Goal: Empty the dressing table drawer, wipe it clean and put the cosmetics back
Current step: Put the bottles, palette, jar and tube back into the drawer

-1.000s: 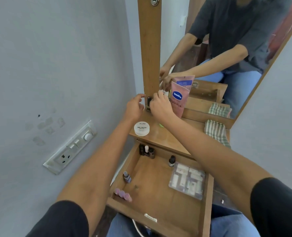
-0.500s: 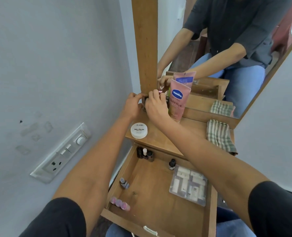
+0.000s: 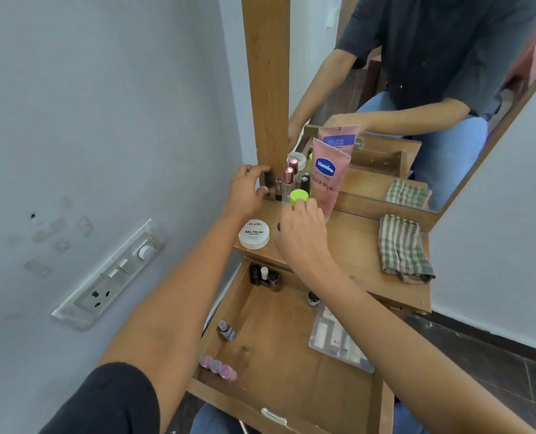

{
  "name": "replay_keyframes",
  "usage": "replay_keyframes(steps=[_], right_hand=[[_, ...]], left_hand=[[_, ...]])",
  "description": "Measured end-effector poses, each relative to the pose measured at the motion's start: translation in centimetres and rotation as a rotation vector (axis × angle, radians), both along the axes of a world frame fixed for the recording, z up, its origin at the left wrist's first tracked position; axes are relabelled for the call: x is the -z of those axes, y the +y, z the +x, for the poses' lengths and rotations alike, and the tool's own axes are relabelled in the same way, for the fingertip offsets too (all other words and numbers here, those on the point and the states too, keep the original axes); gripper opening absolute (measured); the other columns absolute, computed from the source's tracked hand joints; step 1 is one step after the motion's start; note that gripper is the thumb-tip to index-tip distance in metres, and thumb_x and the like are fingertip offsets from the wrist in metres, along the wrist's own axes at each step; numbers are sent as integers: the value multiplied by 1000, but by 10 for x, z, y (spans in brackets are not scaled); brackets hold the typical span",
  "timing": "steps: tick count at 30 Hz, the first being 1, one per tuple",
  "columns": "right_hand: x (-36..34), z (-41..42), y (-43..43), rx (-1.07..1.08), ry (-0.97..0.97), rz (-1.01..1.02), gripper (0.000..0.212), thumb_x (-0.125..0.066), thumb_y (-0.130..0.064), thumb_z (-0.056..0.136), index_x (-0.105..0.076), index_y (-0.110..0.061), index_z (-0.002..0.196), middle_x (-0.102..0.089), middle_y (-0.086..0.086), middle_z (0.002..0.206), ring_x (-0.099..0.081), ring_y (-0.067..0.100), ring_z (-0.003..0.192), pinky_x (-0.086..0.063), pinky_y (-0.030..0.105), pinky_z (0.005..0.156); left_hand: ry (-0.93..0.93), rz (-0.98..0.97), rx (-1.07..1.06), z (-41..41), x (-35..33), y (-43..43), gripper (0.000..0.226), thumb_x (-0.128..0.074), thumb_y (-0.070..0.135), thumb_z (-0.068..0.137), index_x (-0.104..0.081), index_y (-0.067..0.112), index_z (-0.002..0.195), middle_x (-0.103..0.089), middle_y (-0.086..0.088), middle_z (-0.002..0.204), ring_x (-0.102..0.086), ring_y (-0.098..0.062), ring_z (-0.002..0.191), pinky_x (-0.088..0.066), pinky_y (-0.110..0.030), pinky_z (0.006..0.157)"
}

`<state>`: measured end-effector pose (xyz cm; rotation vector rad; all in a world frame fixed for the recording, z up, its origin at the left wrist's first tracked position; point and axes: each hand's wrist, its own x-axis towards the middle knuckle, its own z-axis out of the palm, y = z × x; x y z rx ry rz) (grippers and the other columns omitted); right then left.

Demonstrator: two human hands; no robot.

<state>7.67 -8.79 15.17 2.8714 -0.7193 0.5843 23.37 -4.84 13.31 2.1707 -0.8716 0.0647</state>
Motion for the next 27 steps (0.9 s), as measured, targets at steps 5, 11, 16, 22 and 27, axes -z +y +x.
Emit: replay_keyframes(steps=[5,11,16,22,27], right_hand=[[10,-12,-9,-84,-17,318,19,-52,-11,90,-49,-8,108,-61,11,101,-56,28,93,-39,31,68],[19,-15,-11,-125,-98,575,24,-55,-11,87,-40,-12,104,-61,11,89,-51,30,69,-38,32,56],[31,-19,-13,-169,-190,711,26,-57,-10,86,-38,-19,101,-61,9,89,-60,29,75,-54,42,64],[33,-23,-15,-187,-239,784,27,-57,-8,86,-43,-17,107,-62,6,92,-61,27,82,-54,43,71],[32,-30,-18,-230,-223,850,29,-57,-8,87,-44,-20,110,-59,-1,89,-58,19,79,-50,32,70]], left_hand=[[-17,18,4,2,1,-6,44,-56,-4,86,-54,13,126,-52,-11,128,-52,-26,115,-39,-29,98],[-3,21,-7,3,-2,-11,29,-57,-5,85,-50,11,107,-63,-9,106,-59,-21,91,-42,-24,76],[-11,29,-48,2,0,-13,25,-53,-5,86,-42,14,97,-61,-11,90,-61,-28,79,-51,-37,71],[-9,-45,-129,-4,-2,-5,19,-52,2,90,-44,10,106,-61,-9,88,-62,-27,78,-52,-37,70],[37,-274,-174,-26,-33,32,22,-54,5,91,-48,6,111,-58,-2,90,-61,-17,78,-45,-18,71]])
